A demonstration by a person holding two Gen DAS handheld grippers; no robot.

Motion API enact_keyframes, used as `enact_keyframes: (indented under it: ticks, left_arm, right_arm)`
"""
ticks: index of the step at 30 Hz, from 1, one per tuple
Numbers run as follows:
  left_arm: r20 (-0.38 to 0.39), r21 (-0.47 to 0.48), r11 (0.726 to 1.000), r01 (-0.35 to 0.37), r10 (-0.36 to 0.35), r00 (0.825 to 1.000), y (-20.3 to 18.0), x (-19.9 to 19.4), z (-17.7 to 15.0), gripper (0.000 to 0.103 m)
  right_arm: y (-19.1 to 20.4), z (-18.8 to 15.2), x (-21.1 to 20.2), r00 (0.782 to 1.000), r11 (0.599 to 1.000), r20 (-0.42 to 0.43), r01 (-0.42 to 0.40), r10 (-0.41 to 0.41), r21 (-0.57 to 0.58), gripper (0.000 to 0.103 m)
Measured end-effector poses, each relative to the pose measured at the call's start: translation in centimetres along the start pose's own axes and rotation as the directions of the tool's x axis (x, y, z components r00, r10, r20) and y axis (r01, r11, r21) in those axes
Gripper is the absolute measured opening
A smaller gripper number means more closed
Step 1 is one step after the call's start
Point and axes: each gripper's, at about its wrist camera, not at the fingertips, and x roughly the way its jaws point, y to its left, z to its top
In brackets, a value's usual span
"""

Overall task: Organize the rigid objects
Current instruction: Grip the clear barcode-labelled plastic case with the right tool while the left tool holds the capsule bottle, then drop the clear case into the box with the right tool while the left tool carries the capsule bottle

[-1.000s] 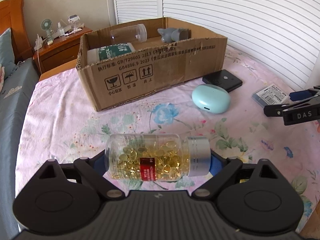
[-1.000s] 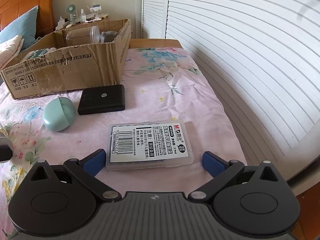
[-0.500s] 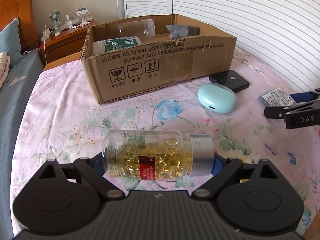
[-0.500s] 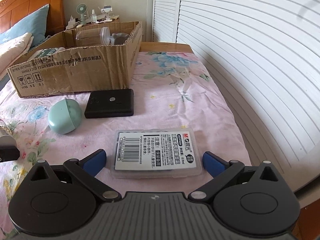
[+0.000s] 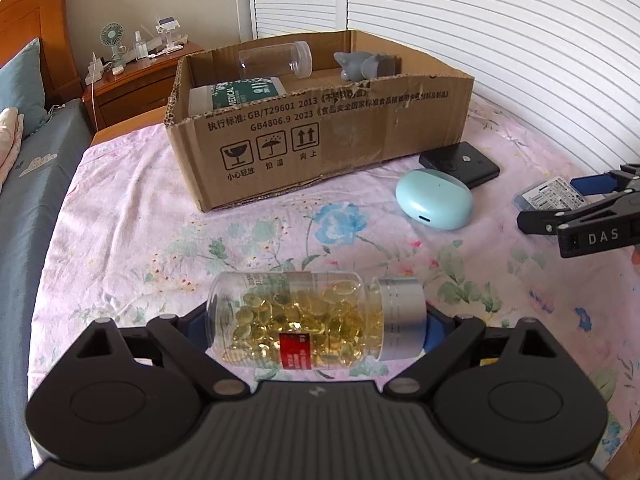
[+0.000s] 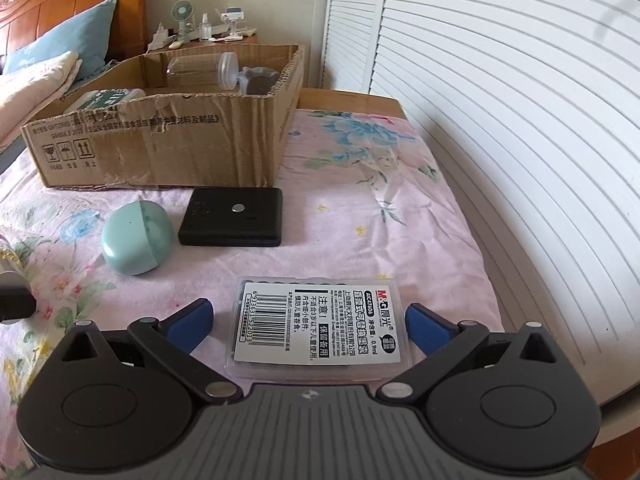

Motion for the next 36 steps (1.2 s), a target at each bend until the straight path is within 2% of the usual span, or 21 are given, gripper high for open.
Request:
enact_keyframes:
  ticks: [5, 17, 30, 36]
  left_arm:
    - [-0.008, -0.001, 1.000, 0.004, -0.004, 1.000, 0.1, -0.2, 0.1, 0.095]
    - [-0.017, -0.016, 1.000, 0.023, -0.024, 1.000, 0.8, -1.0, 0.3, 0.093]
    - [-0.070, 0.052, 0.995, 0.080, -0.076, 0.995, 1.1, -1.8, 0.9, 0.093]
    - [-0.072, 0.078, 0.991, 0.113, -0.107, 0.992, 1.2, -3.0, 1.7, 0.093]
  right_arm:
    - [-0.3, 0.1, -0.2, 0.999, 0.999, -0.011, -0.031, 0.031, 0.008, 0.093]
    - [-0.1, 0.5, -0.7, 0.999, 0.999, -0.034, -0.040, 0.039, -0.032, 0.093]
    - [0.2, 0.9, -2.7, 0.997, 0.992, -0.039, -0.067, 0.063, -0.104, 0.093]
    - [0.4, 1.3, -3.8, 0.993, 0.984, -0.052, -0.116, 0.110, -0.132, 0.093]
